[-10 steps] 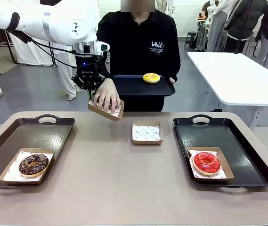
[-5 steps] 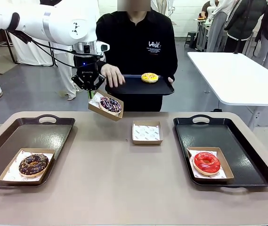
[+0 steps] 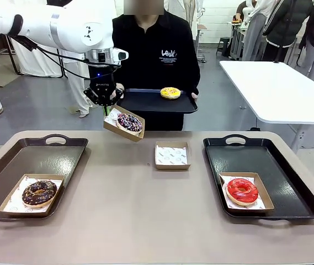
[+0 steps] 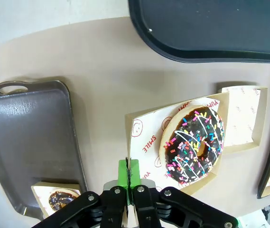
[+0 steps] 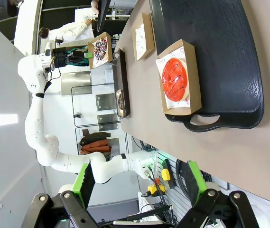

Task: Individually package the donuts and arrange them on the tray.
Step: Place the picked Paper togo box on the Handle tray while simultaneously picking up another Paper togo box from the table with the other hand.

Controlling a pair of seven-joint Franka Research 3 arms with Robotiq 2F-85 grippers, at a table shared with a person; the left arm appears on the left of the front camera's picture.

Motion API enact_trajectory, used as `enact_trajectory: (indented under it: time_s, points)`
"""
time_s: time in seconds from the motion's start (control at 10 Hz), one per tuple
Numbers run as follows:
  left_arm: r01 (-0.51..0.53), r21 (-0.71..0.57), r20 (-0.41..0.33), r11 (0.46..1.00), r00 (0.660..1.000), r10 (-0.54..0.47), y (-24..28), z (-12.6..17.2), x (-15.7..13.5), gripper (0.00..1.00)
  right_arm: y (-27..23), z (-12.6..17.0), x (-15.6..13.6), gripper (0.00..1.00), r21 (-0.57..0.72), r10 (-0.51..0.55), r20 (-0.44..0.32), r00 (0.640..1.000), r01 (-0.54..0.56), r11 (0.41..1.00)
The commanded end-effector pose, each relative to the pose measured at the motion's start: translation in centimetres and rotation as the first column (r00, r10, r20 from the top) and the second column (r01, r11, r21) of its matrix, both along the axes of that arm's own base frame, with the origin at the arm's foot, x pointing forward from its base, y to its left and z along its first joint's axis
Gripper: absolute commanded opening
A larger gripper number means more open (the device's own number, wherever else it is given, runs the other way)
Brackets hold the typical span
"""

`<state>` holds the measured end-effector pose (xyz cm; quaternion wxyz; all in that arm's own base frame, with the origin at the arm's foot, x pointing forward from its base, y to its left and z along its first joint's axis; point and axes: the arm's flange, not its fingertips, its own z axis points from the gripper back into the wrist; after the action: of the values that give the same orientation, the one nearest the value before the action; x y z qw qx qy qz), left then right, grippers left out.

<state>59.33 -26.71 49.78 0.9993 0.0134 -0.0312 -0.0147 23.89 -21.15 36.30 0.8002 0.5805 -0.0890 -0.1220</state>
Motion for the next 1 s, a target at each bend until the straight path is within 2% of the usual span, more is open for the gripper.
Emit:
enact_trajectory:
  time_s: [0.0,0.6,0.7,0.8,0.9]
  points:
    - [0.003,-0.006,0.014,1.000,1.000,-0.003,0.4,-0.1,-0.5,0.00,0.0,-0.1,-0.1,1.00,0.014,0.000,0.005,1.000,0.000,1.000]
    - [0.000,0.000,0.000,1.000,1.000,0.000,0.0,0.0,0.0,0.01,0.0,0.0,0.0,1.00,0.000,0.000,0.000,1.000,0.000,1.000]
    - [0.023,-0.027,0.010,0.999,1.000,-0.023,0.8,0.5,-0.1,0.01,1.1,0.2,1.6,1.00,-0.050,-0.057,0.080,0.995,0.061,0.997]
    - [0.057,-0.033,0.029,0.998,0.998,-0.056,1.8,1.2,-0.9,0.01,2.9,1.1,4.5,1.00,-0.063,-0.171,0.157,0.973,0.182,0.981]
    - [0.074,-0.023,0.056,0.997,0.996,-0.073,3.0,1.8,-2.5,0.01,5.1,1.8,7.7,1.00,-0.111,-0.230,0.185,0.955,0.253,0.961]
